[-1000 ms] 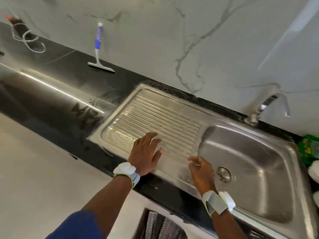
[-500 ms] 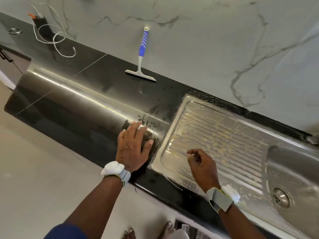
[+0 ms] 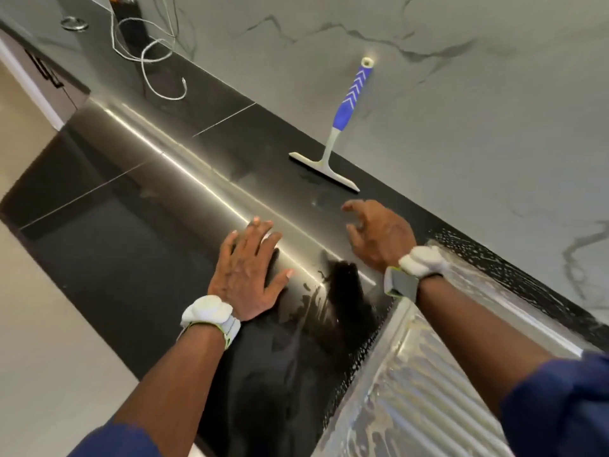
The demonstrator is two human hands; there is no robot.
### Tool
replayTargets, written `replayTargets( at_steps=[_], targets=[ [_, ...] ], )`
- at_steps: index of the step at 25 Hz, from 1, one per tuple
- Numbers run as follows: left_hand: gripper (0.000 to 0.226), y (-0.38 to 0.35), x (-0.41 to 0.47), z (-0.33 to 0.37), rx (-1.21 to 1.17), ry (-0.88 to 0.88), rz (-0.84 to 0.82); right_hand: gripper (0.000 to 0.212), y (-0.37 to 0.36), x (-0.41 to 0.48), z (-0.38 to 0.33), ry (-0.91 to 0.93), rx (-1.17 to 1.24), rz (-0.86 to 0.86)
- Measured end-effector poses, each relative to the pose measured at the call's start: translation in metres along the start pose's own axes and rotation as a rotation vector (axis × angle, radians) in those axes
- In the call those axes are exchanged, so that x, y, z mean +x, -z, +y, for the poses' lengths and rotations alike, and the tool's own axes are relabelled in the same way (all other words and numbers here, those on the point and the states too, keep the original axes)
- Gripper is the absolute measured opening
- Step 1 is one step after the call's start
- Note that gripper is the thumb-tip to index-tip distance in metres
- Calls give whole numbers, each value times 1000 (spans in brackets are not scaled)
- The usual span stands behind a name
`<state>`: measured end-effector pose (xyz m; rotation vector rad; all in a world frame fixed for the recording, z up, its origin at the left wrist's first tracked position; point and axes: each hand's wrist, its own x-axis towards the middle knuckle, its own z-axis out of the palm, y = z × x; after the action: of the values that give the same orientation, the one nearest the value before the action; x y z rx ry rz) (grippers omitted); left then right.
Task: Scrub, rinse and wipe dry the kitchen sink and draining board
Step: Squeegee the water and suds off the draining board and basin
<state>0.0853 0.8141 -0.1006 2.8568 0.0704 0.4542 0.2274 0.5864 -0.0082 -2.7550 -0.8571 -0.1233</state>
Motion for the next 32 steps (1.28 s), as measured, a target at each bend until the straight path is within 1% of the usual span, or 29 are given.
replayTargets(
  at_steps=[2, 3, 4, 6, 7, 8, 10, 11, 12, 13, 14, 15, 16, 17, 19, 21, 23, 24, 25, 26, 27, 28, 29, 31, 32],
  targets=[
    [70, -4, 5, -4, -16, 54, 3, 46, -5, 62, 11, 127, -246, 45],
    [71, -4, 8, -5, -15, 63, -8, 48, -9, 94, 14, 206, -380, 111],
    [72, -2, 9, -4, -6, 54, -21, 47, -9, 118, 16, 265, -537, 180],
    [73, -4, 9, -2, 3, 49, -46, 46, -6, 156, 22, 328, -801, 207],
    [74, -3, 11, -3, -1, 52, -51, 49, -1, 174, 23, 360, -868, 170],
    [74, -2, 12, -3, -5, 54, -56, 47, 5, 185, 21, 378, -932, 131],
    [75, -1, 13, -4, 4, 57, -69, 29, 18, 195, 17, 425, -1065, 83],
    [76, -1, 13, -5, 4, 58, -76, 23, 28, 194, 13, 439, -1115, 108],
    [76, -1, 13, -5, 1, 55, -83, 23, 38, 190, 10, 440, -1127, 145],
    [76, -1, 13, -4, -3, 51, -93, 24, 49, 181, 9, 449, -1089, 182],
    [75, -2, 14, -4, -8, 52, -97, 25, 59, 171, 9, 459, -992, 187],
    [75, -3, 14, -4, -11, 55, -99, 26, 69, 158, 12, 431, -875, 150],
    [74, -3, 13, -5, -13, 55, -103, 31, 76, 142, 16, 356, -760, 93],
    [74, -3, 13, -3, -12, 45, -102, 34, 84, 121, 23, 245, -626, 34],
    [73, -3, 13, -2, -5, 35, -103, 44, 85, 83, 36, -63, -316, -44],
    [72, -4, 13, -3, -8, 37, -94, 49, 72, 50, 57, -353, -24, -54],
    [70, -4, 12, -2, -13, 30, -80, 51, 55, 18, 77, -638, 255, 8],
    [70, -5, 12, -2, -13, 22, -73, 48, 47, 3, 85, -801, 463, 48],
    [70, -5, 12, -2, -11, 19, -68, 41, 38, -10, 87, -947, 714, 83],
    [69, -5, 11, -2, -6, 15, -65, 33, 30, -21, 84, -1055, 942, 118],
    [69, -5, 11, -2, 1, 7, -63, 27, 22, -29, 80, -1114, 1093, 157],
    [69, -4, 10, 1, 11, -13, -65, 25, 17, -34, 78, -1144, 1165, 205],
    [70, -4, 10, 2, 22, -31, -72, 28, 14, -33, 75, -1154, 1176, 259],
    [71, -4, 10, 0, 36, -69, -97, 42, 9, -19, 78, -1190, 1128, 362],
    [71, -4, 10, 0, 32, -85, -100, 48, 10, -9, 82, -1229, 1146, 383]
  ],
)
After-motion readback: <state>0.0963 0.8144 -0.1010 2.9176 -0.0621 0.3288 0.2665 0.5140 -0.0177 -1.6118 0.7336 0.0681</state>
